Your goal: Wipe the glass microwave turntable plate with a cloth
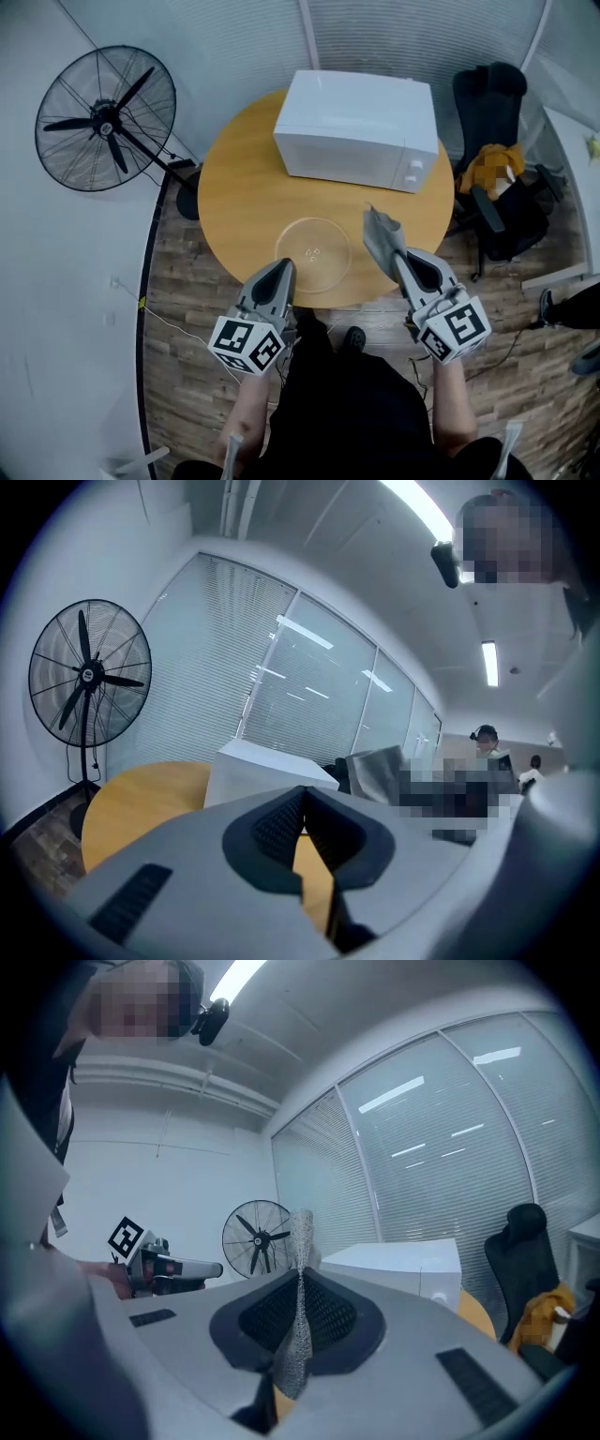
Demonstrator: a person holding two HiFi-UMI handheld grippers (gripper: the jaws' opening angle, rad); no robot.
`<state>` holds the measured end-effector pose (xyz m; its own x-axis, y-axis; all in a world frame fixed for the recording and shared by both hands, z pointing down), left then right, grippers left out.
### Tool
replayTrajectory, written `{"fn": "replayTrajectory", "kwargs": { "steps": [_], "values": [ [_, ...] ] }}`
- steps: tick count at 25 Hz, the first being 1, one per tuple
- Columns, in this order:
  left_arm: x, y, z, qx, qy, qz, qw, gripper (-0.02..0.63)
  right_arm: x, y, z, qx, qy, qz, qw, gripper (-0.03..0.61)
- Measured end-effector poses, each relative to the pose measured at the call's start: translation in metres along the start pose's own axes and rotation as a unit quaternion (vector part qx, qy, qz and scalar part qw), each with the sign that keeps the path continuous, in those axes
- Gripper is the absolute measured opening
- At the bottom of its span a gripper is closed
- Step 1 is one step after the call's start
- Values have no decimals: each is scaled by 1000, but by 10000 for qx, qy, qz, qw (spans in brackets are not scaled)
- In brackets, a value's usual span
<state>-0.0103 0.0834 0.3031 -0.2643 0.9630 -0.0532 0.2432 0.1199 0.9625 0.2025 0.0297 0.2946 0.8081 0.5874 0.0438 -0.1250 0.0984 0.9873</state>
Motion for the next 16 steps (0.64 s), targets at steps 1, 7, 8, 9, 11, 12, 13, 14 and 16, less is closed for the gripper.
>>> {"fn": "replayTrajectory", "kwargs": {
  "steps": [1,7,8,9,11,12,13,14,16],
  "values": [
    [1,-1,1,5,-6,8,10000,-3,0,0,-2,27,-42,-35,10000,18],
    [10,-7,4,-64,-21,59,10000,-3,5,-2,-11,127,-90,-34,9999,18],
    [11,-7,3,-79,-31,59,9999,-3,5,-2,-12,133,-102,-40,9999,18],
    [11,-7,3,-89,-38,55,9999,-3,5,-2,-12,139,-124,-59,9998,18],
    [11,-5,1,-95,-46,30,9999,-3,4,-1,-14,171,-175,-113,9996,18],
    [10,-4,0,-90,-50,15,9999,-3,3,-1,-14,187,-184,-125,9996,18],
    [10,-3,0,-81,-52,0,10000,-3,4,-1,-14,198,-175,-122,9996,17],
    [9,-1,0,-70,-53,-17,10000,-3,4,-1,-13,207,-150,-109,9996,18],
    [8,2,1,-50,-50,-57,10000,-3,7,-2,-11,227,-82,-77,9997,17]
  ]
}}
Point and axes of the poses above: the fingertips, and each gripper's own axes: x backward along the fingers, z to its right, y out of its underside, the point moved 3 cm from there along x, backward along the fingers, and after that the axes turned 7 degrees about z, right-handed, at the moved point
